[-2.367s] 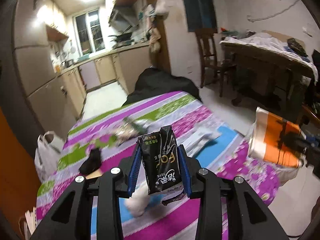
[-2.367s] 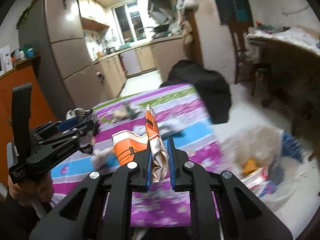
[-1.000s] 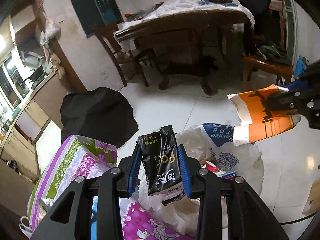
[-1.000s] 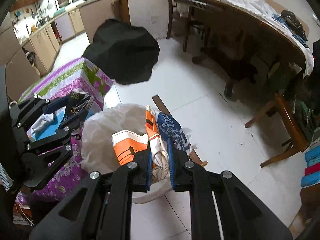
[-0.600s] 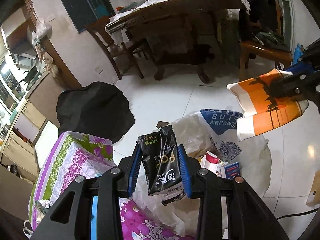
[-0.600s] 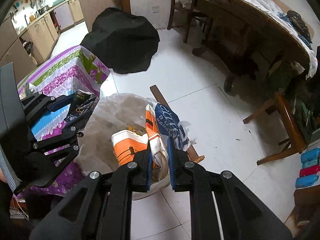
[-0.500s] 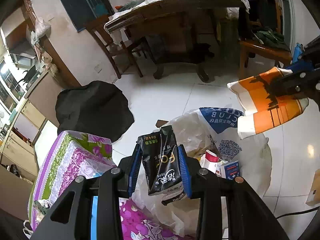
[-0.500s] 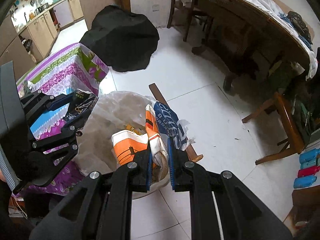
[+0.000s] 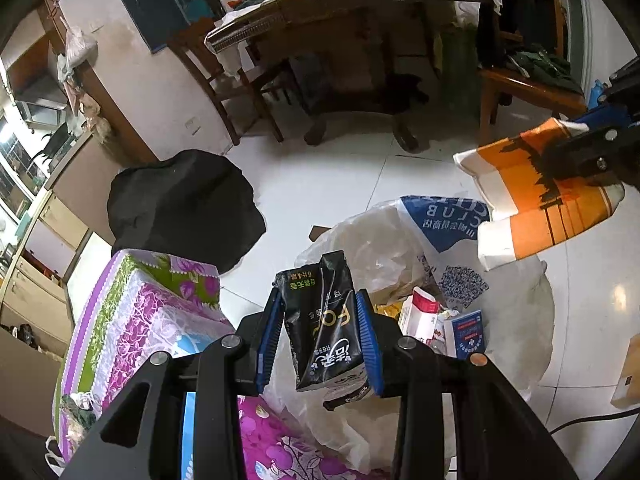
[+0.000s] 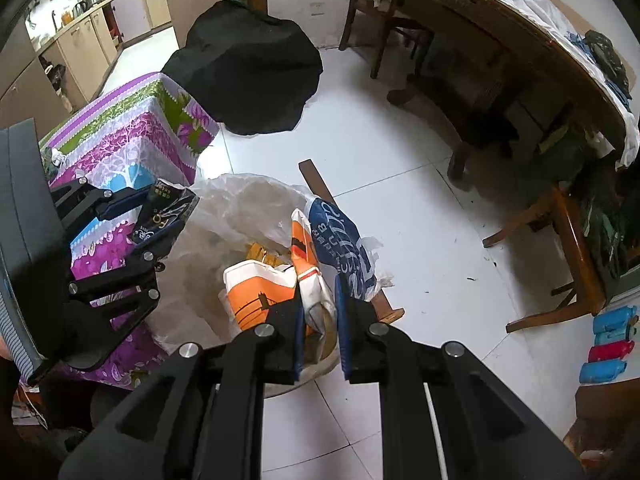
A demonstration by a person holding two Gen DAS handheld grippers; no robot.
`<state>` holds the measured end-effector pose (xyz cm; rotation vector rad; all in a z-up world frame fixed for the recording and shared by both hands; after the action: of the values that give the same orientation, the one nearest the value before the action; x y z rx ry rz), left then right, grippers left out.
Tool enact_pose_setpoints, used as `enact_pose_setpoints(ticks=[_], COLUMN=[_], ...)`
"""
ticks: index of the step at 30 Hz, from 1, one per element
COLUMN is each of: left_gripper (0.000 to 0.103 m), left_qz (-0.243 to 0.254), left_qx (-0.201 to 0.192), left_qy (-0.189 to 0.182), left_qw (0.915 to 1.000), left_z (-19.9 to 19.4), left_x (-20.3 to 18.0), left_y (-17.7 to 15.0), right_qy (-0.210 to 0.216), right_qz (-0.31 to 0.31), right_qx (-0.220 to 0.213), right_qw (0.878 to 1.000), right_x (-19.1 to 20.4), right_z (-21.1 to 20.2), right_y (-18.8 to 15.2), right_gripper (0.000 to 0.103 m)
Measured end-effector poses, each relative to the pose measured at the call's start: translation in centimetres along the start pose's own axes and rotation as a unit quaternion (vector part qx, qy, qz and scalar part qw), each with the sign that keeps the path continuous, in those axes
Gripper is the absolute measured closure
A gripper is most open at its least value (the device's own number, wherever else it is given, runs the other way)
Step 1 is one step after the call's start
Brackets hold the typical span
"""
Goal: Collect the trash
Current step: 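Open both tools to drop the items into the trash bag, then return both tools to the table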
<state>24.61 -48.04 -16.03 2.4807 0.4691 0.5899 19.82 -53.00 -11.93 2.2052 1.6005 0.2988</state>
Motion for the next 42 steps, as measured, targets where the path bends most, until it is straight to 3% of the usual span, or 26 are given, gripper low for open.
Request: enact_pose_setpoints(ticks=[3,5,8,24,31,35,42], left_gripper=[0.062,0.047,0.038,0.037,0.036,0.029,0.028], left_qz=[-0.006,-0.014,-0.017,-0.027,-0.032,-0.039,-0.064], left_qx=[0.005,0.009,0.003,-0.002,-0.023,-0.042,-0.057], left_qy=[-0.006,-0.007,0.005,0.019,0.046,0.072,0.098], left_qw=[1.0,0.9998,0.9998,0.9995,0.9982,0.9957,0.9915], left_z=[0.4,0.6,0.5,-0.8,-3.4,-5.8,-9.4], left_x=[0.3,0.7,1.0,1.5,2.0,2.8,4.7], left_y=[-0.2,-0.4,-0.4,-1.5,-2.1,-3.1,-6.2], right_qy=[0.002,0.005,0.003,0.003,0.002,0.001,-0.02], right_qz=[0.002,0.004,0.002,-0.015,-0.018,-0.011,-0.022], right_qx=[-0.01,-0.014,-0.015,-0.017,-0.029,-0.058,-0.139], right_qw=[1.0,1.0,1.0,1.0,0.999,0.998,0.99], right_x=[0.2,0.3,0.3,1.9,2.8,3.6,6.1], right_z=[0.1,0.2,0.3,0.2,-0.4,-1.2,-3.6], right_y=[0.3,0.4,0.3,-0.8,-1.4,-1.9,-2.4], right_gripper=[0.089,0.087,0.083,0.083,0.083,0.083,0.083])
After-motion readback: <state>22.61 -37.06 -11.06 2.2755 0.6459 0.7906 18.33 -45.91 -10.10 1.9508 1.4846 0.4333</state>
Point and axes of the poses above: each gripper's, at about its wrist camera, not at the fingertips, and z roughly the way its jaws point, x to its left, y to its top, the point moved 6 cm from there along z, roughly the way its jaws point, and after that the axes turned 2 degrees about -x, right-handed, at the moved point
